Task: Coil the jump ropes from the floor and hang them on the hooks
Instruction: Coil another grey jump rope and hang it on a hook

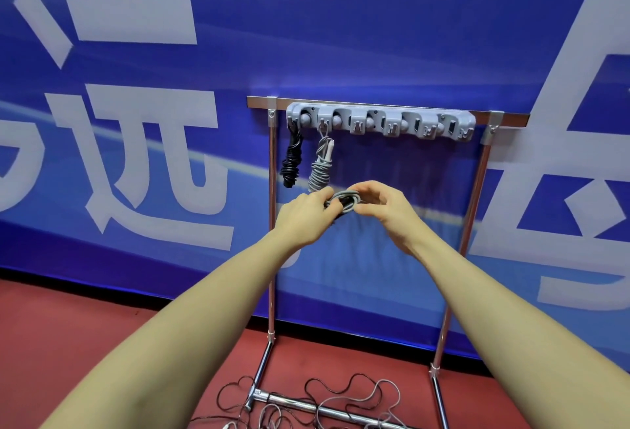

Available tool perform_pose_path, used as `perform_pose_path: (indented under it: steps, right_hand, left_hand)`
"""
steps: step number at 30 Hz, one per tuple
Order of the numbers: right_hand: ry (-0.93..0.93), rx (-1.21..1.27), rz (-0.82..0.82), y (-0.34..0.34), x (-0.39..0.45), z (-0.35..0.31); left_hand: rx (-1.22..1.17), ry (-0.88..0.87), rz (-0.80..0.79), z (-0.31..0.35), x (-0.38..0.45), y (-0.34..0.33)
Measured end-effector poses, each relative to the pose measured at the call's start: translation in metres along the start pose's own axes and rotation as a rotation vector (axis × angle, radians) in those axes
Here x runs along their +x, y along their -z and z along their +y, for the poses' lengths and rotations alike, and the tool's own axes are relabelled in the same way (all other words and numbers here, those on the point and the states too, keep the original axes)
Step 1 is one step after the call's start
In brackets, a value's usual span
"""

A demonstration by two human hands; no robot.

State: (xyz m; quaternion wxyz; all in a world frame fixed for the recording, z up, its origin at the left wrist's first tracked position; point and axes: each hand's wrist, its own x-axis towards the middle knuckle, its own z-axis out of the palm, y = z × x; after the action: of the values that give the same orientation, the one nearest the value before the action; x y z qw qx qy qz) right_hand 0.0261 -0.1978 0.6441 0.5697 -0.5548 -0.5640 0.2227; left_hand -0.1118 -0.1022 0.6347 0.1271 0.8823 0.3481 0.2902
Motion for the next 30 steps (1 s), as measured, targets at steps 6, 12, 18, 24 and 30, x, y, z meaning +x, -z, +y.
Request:
perform_pose_path:
  steps: [6,12,18,24,30]
  right_hand:
    - [0.033,-0.015,0.081,-0.007,0.001,0.003]
    - [0.088,-0.128,0.187,-0.014,0.005,0.001]
    - [0.047,-0.060,0.277,-0.012,0.008,0.000]
    - [-0.208,-0.332,0.269,-0.009,0.023,-0.010]
    - [-0.084,-0.633,0.306,-0.018,0.023,-0.017]
  left_hand:
    - [0.031,-0.040,0.000,0.001,-0.001,0.002]
    - [0.198,-0.078,0.063,0.005,-0.004,0.000]
    - [0.336,-0.089,0.141,0.007,-0.003,-0.003]
    - [0.563,-0.171,0.169,0.007,-0.004,-0.012]
    - [0.590,-0.086,0.078,0.012,-0.001,-0.014]
